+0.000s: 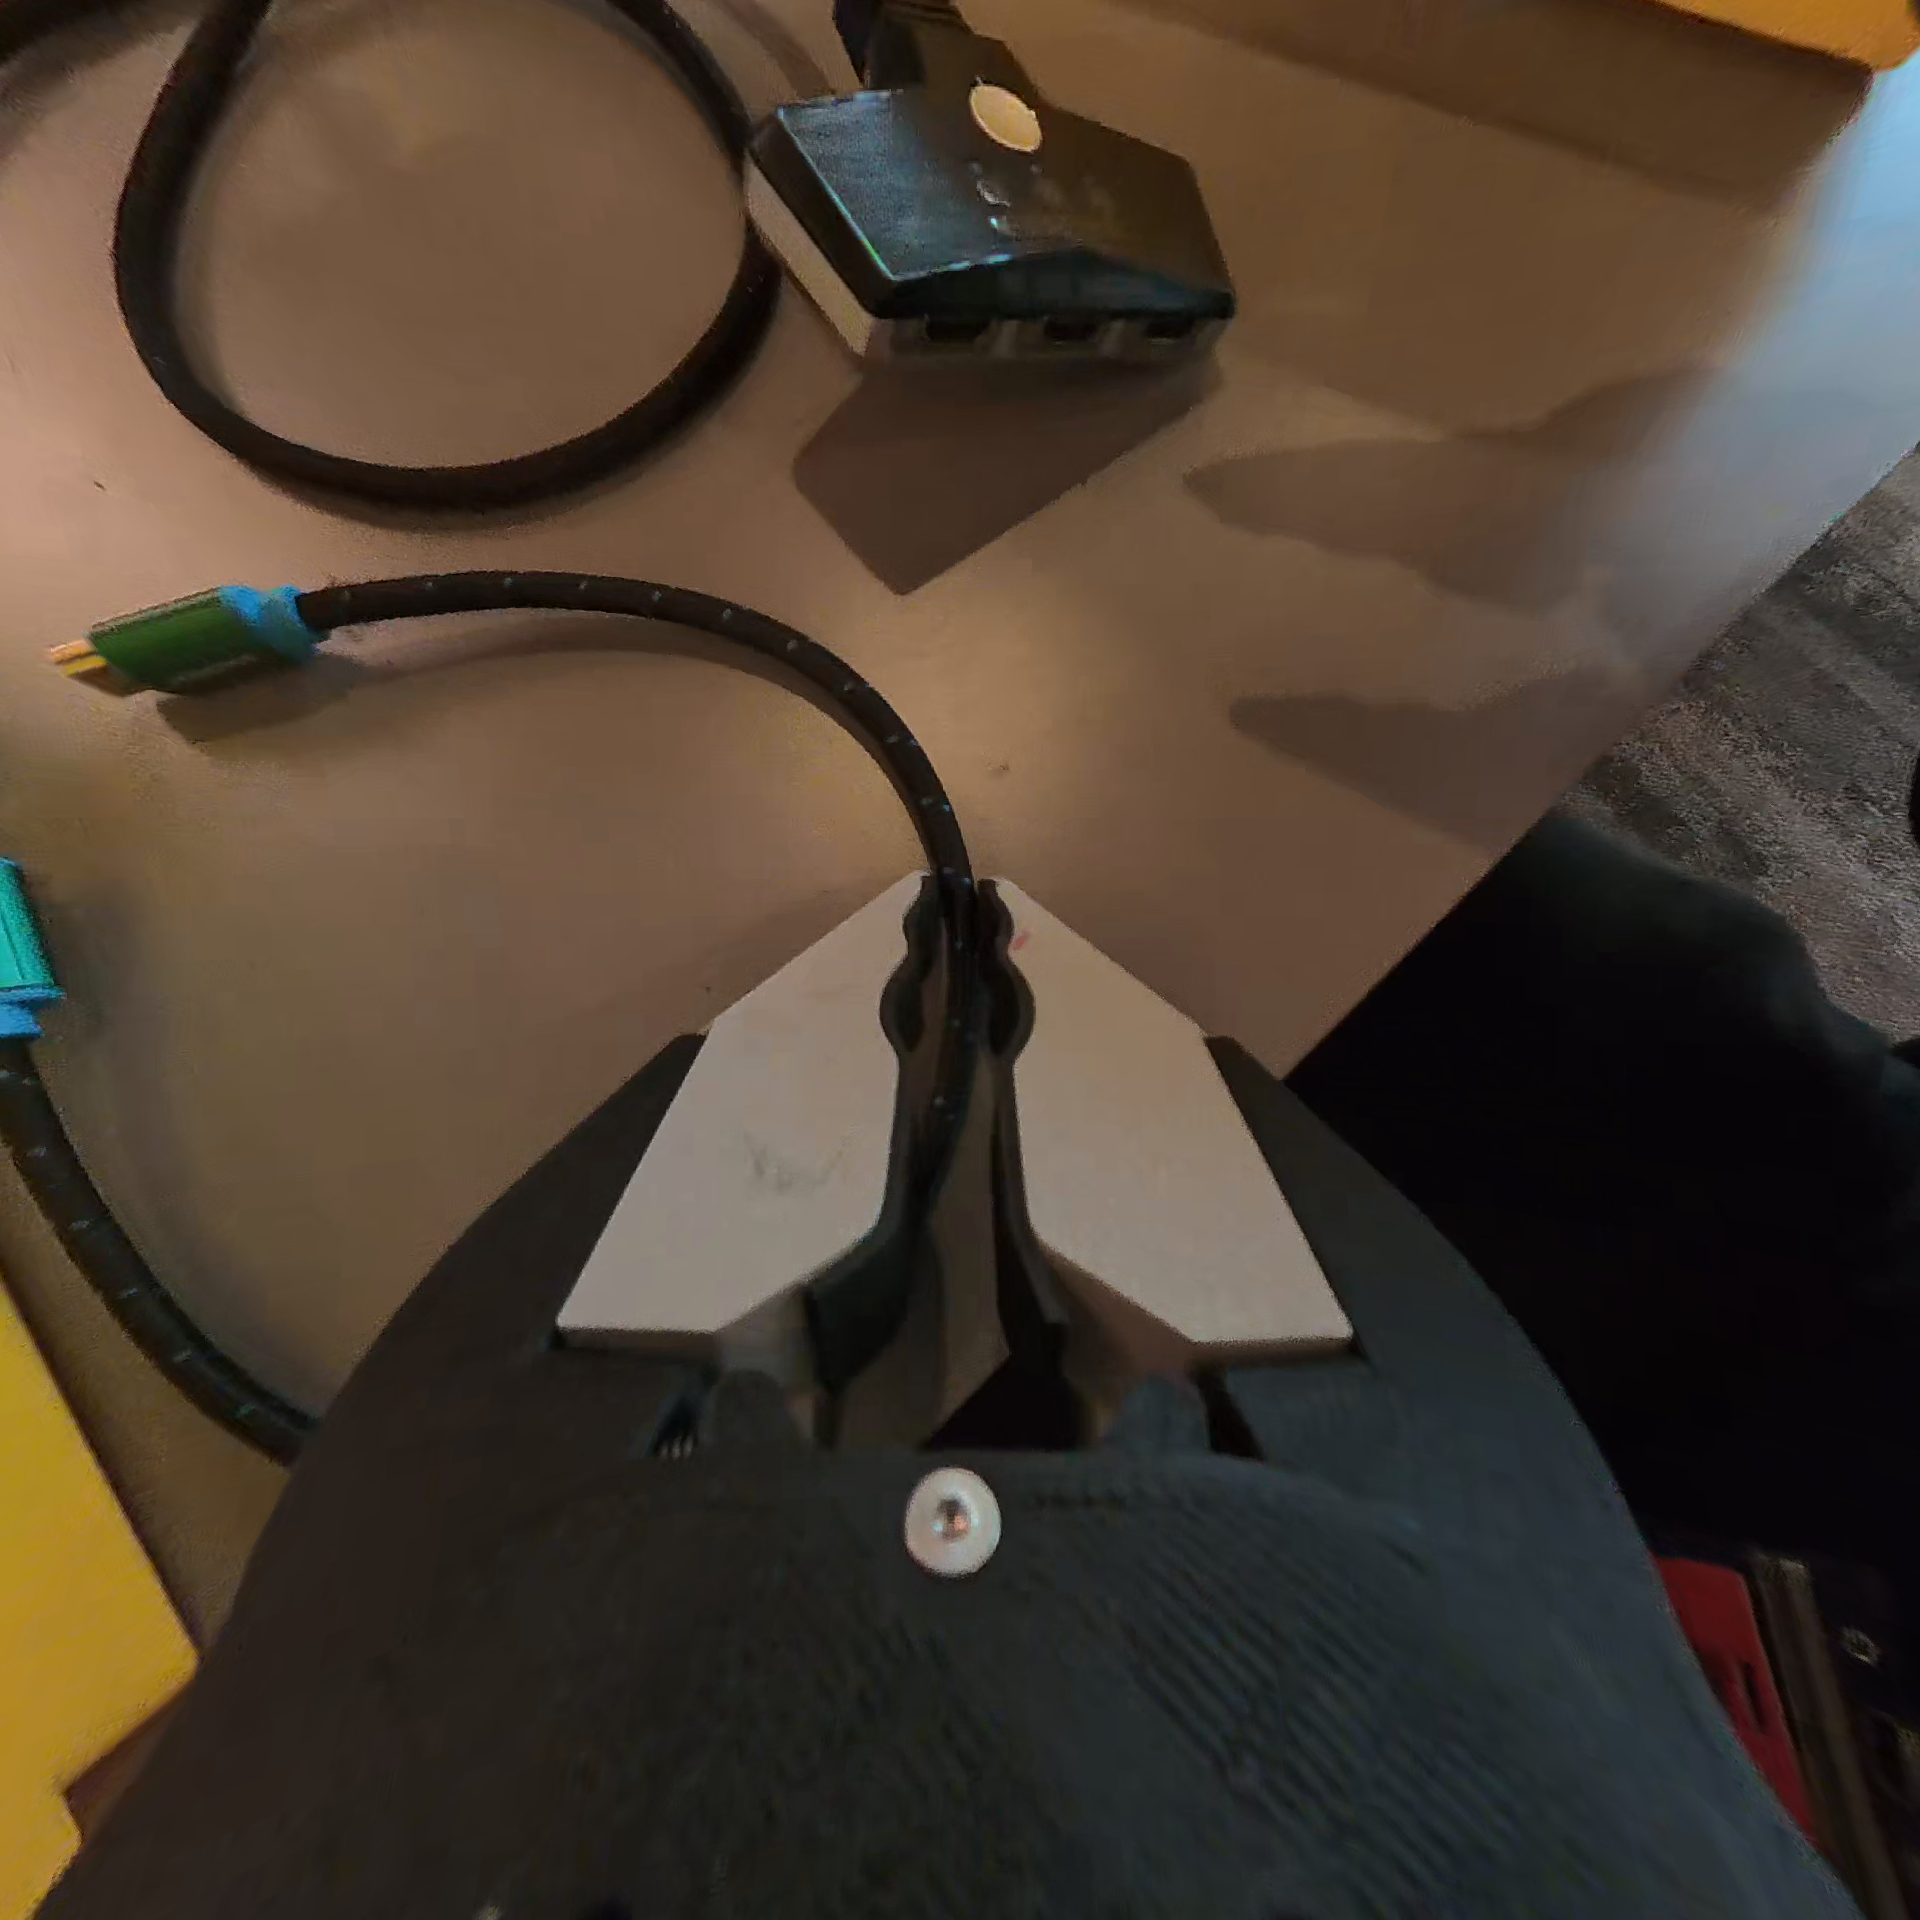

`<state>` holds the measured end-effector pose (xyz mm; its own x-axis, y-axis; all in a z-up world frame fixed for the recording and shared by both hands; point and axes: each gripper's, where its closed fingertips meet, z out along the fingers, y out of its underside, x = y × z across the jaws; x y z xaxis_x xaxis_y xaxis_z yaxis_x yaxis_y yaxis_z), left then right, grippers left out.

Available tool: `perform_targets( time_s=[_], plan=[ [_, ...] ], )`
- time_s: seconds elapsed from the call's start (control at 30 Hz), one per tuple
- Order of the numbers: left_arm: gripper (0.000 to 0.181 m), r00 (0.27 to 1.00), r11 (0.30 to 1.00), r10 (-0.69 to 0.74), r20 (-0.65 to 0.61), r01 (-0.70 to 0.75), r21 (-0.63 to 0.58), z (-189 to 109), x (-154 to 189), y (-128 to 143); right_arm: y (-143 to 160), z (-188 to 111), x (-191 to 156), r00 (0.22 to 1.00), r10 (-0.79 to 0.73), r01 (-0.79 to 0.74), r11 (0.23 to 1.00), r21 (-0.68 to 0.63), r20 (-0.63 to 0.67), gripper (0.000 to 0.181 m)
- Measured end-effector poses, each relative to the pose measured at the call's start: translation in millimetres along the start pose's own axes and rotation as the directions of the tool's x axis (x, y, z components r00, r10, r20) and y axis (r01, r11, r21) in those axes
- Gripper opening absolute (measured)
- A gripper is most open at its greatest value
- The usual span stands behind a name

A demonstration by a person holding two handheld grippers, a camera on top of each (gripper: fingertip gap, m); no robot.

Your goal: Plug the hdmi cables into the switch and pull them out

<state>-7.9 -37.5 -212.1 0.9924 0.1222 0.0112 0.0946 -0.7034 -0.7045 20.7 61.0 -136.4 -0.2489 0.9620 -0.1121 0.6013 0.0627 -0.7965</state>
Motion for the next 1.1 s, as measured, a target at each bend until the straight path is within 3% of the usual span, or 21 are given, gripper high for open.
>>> perform_targets(
  time_s=[0.2,0.27,0.4,0.5,0.57,0.73,1.03,1.1],
  plan=[
    [0.004,0.998,0.951,0.05,0.042,-0.061,0.304,-41,17,-35,9,15,-32,0.957,0.14,-0.135,0.99,-0.035,0.255,0.052],
    [0.004,0.996,0.92,0.068,0.058,-0.085,0.382,-58,32,-40,6,15,-49,0.898,0.202,-0.2,0.979,-0.047,0.391,0.054],
    [0.005,0.986,0.829,0.133,0.104,-0.168,0.534,-81,60,-46,2,20,-63,0.809,0.28,-0.29,0.955,-0.063,0.518,0.055],
    [0.005,0.969,0.75,0.181,0.165,-0.245,0.615,-90,77,-43,-15,6,-80,0.66,0.325,-0.393,0.918,-0.058,0.677,0.05],
    [0.005,0.955,0.697,0.2,0.22,-0.297,0.653,-95,84,-41,-23,-1,-81,0.628,0.325,-0.432,0.901,-0.03,0.708,0.047],
    [0.005,0.891,0.641,0.307,0.336,-0.454,0.619,-92,99,-32,-27,-1,-77,0.709,0.276,-0.394,0.918,0.041,0.649,0.048],
    [0.006,0.696,0.536,0.528,0.487,-0.718,0.445,-75,121,-18,-35,-11,-70,0.619,0.294,-0.477,0.878,0.051,0.728,0.051],
    [0.005,0.63,0.485,0.569,0.528,-0.776,0.403,-72,128,-17,-26,-2,-69,0.643,0.311,-0.451,0.893,0.018,0.7,0.038]
  ],
)
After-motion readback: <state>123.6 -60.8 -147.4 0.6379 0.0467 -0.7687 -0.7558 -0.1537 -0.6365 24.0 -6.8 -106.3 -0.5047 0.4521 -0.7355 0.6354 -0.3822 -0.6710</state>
